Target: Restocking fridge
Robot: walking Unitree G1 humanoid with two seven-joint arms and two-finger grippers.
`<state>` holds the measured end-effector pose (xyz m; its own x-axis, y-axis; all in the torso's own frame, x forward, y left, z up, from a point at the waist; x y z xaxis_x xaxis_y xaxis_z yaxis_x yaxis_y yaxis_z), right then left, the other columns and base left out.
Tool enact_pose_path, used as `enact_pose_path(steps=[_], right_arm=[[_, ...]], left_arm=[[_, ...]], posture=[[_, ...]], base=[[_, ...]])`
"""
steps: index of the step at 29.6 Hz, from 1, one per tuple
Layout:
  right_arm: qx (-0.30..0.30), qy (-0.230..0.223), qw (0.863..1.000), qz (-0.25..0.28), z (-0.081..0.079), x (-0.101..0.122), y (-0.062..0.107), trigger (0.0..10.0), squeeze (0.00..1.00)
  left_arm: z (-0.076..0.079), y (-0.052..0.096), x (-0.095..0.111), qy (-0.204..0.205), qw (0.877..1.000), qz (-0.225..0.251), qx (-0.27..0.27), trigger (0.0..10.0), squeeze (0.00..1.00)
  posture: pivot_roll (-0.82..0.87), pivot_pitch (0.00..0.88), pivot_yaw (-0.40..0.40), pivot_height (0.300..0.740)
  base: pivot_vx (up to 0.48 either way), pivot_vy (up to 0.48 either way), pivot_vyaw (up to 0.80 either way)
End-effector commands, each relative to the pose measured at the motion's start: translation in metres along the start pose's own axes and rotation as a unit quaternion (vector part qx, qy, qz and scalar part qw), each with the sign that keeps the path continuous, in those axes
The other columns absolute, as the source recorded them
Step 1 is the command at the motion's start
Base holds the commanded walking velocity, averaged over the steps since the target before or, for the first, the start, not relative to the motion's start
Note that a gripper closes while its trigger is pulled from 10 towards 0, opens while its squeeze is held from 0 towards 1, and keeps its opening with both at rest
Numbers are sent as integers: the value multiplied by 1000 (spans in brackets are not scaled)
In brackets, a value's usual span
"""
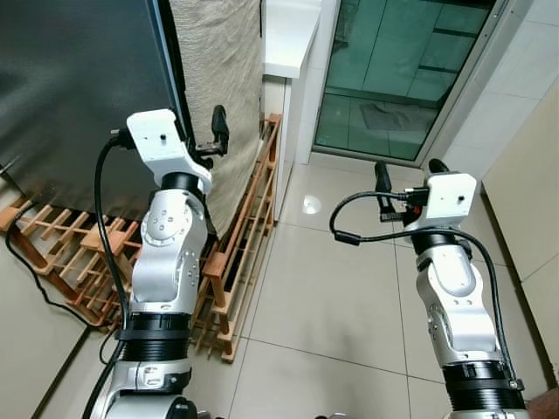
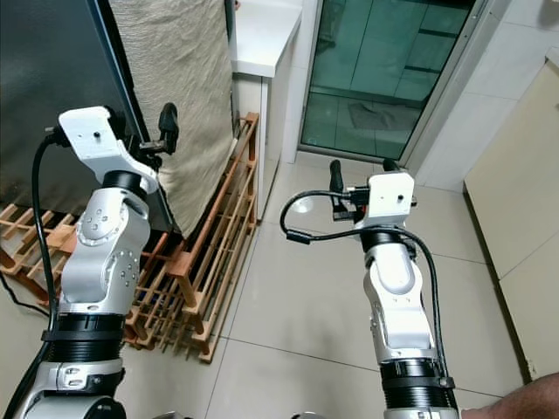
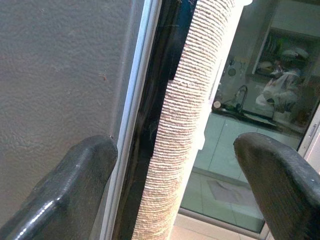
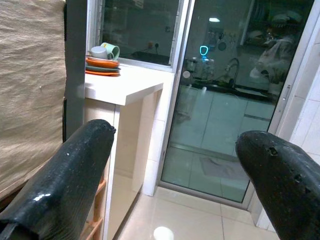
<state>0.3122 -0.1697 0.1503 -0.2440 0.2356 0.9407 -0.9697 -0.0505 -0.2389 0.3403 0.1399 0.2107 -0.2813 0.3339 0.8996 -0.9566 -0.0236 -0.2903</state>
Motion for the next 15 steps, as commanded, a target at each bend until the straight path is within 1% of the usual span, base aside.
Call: enact_pose_path(steps=[1,9,15], right_arm=[[-3,3,1000,1,2,0,0,10000,0],[-4,5,1000,0,3,-1,0,10000,0],[-5,6,1000,-2,3,-1,2,10000,0]], left_arm=[[4,-1,-4,2,1000,-10,-6,10000,0],[8,-4,-7,5,1000,-17,-12,10000,0],[14,-4,-5,20,999,-19,-26,10000,0]], posture=[[-117,0,-24,740],[-124,0,-23,740],[-126,0,-22,740]], base=[[0,0,0],[0,0,0],[0,0,0]])
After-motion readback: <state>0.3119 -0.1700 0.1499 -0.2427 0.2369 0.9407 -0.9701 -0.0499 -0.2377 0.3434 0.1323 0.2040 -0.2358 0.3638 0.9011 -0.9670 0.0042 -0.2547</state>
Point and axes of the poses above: a point about 5 cm out from each wrist's last joint towards the gripper, its own y axis pointing back from the gripper into the wrist, its own x axis along the axis of the wrist's last joint, z = x × y, the point moved 1 cm from there along -y, pointing out of the wrist towards the gripper, and after that the axes turned 9 degrees about y, right-handed, at the moved point
